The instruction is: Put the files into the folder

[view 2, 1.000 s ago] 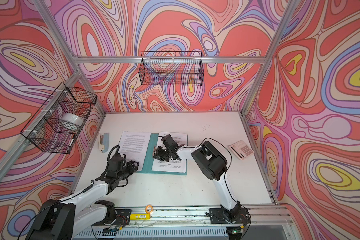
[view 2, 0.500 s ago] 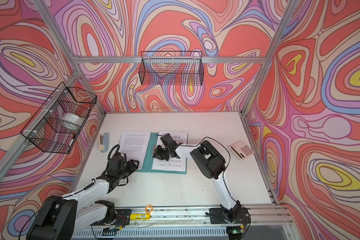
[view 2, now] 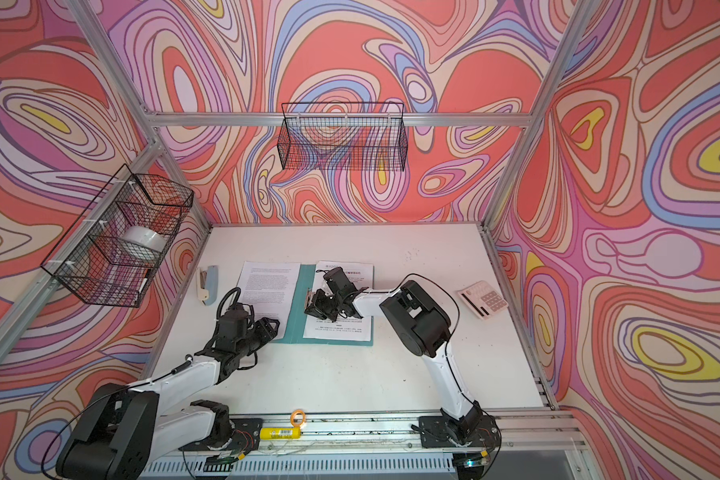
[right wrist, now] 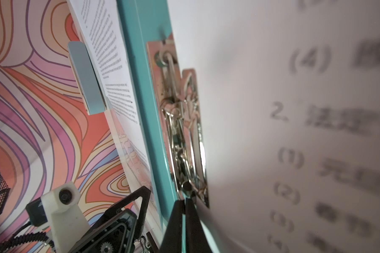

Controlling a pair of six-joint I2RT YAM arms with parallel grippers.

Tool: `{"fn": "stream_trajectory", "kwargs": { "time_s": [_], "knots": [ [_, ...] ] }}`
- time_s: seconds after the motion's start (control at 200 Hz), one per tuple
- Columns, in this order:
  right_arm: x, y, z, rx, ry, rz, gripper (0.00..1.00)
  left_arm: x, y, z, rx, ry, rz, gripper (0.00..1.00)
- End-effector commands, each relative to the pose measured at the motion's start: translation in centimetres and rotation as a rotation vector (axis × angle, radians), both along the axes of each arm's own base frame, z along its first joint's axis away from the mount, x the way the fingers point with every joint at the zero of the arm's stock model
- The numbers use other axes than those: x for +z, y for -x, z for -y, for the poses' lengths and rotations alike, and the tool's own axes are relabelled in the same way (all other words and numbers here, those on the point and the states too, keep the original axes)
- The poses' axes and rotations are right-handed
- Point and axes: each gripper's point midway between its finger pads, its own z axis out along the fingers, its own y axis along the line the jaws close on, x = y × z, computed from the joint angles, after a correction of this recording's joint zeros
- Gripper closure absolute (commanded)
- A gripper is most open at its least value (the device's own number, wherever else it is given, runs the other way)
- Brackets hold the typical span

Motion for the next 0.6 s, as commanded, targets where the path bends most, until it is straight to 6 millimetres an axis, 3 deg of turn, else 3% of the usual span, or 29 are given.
{"fn": "stream_trajectory", "kwargs": {
  "time_s": [0.0,0.351,0.596],
  "knots": [
    [-3.6,2.1,1.2,-0.016,0.076,-0.115,1.0,-3.9,3.6,-0.2,-0.02,-0.023,-0.188,0.43],
    [-4.5,2.4,1.5,-0.002,0.109,-0.124,1.0,-3.4,3.5,-0.1,-0.03,-0.021,-0.177,0.43],
    [-4.1,2.5,1.9,-0.008,0.123,-0.106,1.0,-1.9,2.7,0.4,-0.059,-0.016,-0.149,0.4]
  ]
}}
